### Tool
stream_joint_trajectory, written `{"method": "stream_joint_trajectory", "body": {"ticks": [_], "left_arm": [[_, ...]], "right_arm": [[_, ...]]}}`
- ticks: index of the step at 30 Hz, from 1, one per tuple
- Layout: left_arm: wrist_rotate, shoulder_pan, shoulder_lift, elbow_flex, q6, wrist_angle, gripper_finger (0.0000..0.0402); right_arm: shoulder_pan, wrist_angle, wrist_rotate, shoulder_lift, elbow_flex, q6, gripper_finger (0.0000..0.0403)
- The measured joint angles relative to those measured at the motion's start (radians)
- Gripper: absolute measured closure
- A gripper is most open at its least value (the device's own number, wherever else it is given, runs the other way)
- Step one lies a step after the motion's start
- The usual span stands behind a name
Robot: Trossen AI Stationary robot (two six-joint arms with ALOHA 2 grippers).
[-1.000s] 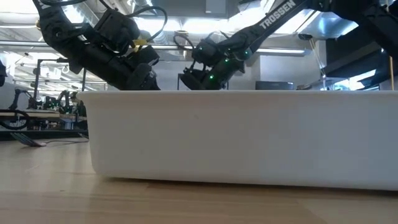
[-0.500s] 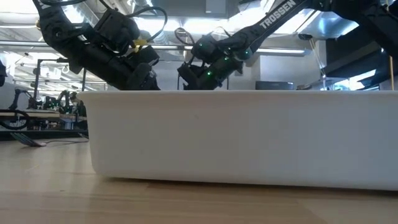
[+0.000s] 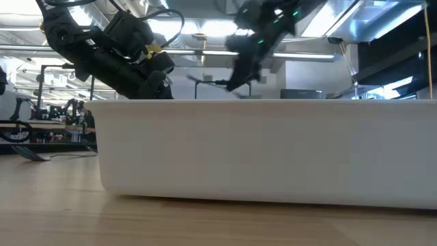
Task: Sort silverware
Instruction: Put the purple fork into the white silverware tray
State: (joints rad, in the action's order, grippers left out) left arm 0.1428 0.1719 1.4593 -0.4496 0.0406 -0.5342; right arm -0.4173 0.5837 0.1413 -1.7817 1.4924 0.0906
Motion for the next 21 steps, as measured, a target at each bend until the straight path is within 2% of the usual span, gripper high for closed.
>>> {"method": "stream_joint_trajectory", "body": {"ticks": [6,12,15,21], "left_arm": [[0.000,0.000,0.000,0.000,-0.001,-0.001,0.0278],[0.000,-0.001,0.000,0.000,0.003,-0.001,0.0278],[0.000,-0.002,0.000,0.000,0.003,0.000,0.0278],[0.000,-0.001,0.000,0.000,0.007,0.000,0.0278]], "right_arm": [[-0.001,-0.030,-0.024,0.296,-0.251,-0.070,0.0403],[0.109,-0.130,-0.028,0.558,-0.527,-0.222,0.0403],[0.224,-0.134,-0.055,0.616,-0.595,-0.290,0.0403],[0.485,-0.155,-0.126,0.597,-0.627,-0.420,0.0403]]}}
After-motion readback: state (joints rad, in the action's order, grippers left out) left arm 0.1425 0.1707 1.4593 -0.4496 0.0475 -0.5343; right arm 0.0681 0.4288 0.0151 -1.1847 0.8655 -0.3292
